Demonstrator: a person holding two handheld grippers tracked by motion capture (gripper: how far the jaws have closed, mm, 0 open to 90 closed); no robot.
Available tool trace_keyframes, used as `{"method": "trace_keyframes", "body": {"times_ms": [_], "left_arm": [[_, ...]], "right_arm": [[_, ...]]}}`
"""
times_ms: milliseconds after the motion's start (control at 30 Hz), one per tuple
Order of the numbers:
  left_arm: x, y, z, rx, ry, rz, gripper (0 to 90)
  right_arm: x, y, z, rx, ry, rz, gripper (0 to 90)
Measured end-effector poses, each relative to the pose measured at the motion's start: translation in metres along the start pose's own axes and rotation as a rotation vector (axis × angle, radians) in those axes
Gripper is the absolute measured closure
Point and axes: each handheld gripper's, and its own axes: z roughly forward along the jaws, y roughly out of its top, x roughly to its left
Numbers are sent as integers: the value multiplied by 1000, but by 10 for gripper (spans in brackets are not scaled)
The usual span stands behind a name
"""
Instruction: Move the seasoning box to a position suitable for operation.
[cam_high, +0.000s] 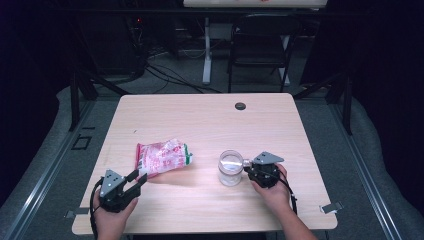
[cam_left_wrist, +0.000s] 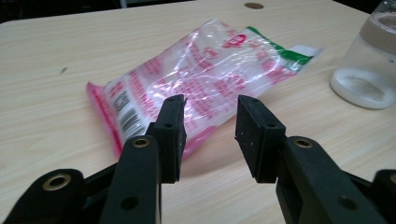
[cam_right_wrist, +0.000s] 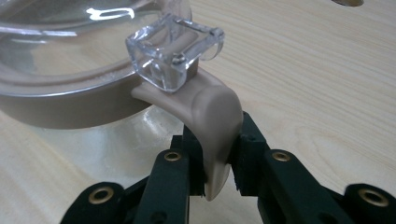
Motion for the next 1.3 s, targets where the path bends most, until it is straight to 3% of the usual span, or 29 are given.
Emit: {"method": "trace_keyframes", "body": {"times_ms": [100, 500, 667, 700, 1033, 1133, 1300], "left_arm": [[-8, 5, 8, -7, -41, 3, 633], [-25, 18, 32, 0, -110, 47, 651], [-39, 18, 41, 32, -136, 101, 652], [-45, 18, 44, 36, -146, 131, 653], [-64, 16, 55, 73, -186, 188, 654], [-64, 17, 55, 70, -187, 197, 654], [-62, 19, 57, 69, -189, 171, 653]], "right_arm": [[5, -4, -7, 3, 12, -22, 782], [20, -13, -19, 4, 52, -49, 781], [31, -14, -21, -3, 67, -71, 785], [34, -14, -21, -4, 73, -75, 785], [34, -17, -21, -11, 70, -73, 780], [34, -17, -22, -20, 67, -74, 762], [31, -18, -30, -47, 78, -54, 705]]}}
